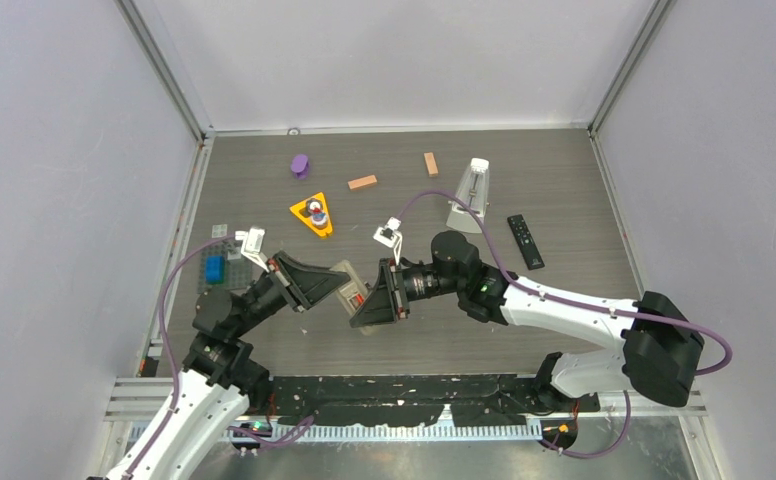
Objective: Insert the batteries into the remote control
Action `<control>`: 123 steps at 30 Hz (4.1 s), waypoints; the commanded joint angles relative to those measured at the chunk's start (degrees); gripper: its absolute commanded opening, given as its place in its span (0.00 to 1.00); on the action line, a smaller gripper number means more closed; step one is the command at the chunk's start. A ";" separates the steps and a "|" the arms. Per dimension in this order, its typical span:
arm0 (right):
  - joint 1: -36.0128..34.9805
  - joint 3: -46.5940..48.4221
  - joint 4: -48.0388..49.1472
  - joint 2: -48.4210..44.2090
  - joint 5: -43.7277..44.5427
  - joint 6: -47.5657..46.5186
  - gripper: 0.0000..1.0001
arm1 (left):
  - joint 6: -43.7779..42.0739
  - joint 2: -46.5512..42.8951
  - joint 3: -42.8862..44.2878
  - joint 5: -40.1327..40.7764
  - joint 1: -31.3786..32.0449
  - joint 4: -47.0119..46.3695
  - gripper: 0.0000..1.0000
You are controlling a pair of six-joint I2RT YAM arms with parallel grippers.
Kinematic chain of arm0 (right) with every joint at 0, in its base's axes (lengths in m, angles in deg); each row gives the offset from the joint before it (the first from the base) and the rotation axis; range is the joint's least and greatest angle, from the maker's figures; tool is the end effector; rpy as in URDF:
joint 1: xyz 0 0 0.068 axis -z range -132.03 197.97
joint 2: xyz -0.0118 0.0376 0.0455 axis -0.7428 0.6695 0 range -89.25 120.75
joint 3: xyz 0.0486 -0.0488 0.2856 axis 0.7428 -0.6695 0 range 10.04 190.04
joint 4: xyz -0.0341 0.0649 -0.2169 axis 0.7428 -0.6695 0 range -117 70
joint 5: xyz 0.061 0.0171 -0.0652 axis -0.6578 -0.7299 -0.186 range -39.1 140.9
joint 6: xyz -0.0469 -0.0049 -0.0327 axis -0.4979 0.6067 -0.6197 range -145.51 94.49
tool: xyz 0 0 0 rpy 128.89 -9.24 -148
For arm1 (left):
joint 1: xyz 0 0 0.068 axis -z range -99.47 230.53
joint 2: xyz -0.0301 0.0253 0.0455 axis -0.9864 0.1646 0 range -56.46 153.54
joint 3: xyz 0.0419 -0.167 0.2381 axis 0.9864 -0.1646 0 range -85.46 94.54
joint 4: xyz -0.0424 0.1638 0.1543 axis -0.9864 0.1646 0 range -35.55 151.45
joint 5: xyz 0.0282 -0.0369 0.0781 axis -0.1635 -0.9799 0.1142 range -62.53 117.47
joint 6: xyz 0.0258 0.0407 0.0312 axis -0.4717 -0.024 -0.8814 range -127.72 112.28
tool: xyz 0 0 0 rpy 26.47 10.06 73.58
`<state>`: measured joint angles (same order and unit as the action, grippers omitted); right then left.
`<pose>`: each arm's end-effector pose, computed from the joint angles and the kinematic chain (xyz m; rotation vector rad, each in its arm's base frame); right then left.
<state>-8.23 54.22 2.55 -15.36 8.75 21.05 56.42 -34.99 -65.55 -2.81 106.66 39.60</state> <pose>0.1198 0.2282 0.3230 -0.8385 1.9193 1.8439 0.0555 -0.0501 0.2973 -0.0034 1.5875 -1.6320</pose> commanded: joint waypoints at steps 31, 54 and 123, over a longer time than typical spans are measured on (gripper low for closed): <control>-1.21 18.88 -34.18 22.61 50.69 -26.52 0.54 | -14.94 -12.73 13.46 52.45 -0.16 51.92 0.00; -3.06 28.91 -41.11 38.10 54.46 -27.77 0.06 | -15.38 -10.84 11.76 55.68 -0.13 53.35 0.00; -6.97 42.58 -71.74 6.44 49.17 -29.14 0.07 | 20.59 30.89 0.67 3.11 -0.17 -33.63 0.00</control>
<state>-14.92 93.61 -66.83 -9.59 56.29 -7.19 75.85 -2.73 -67.32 0.84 106.64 11.29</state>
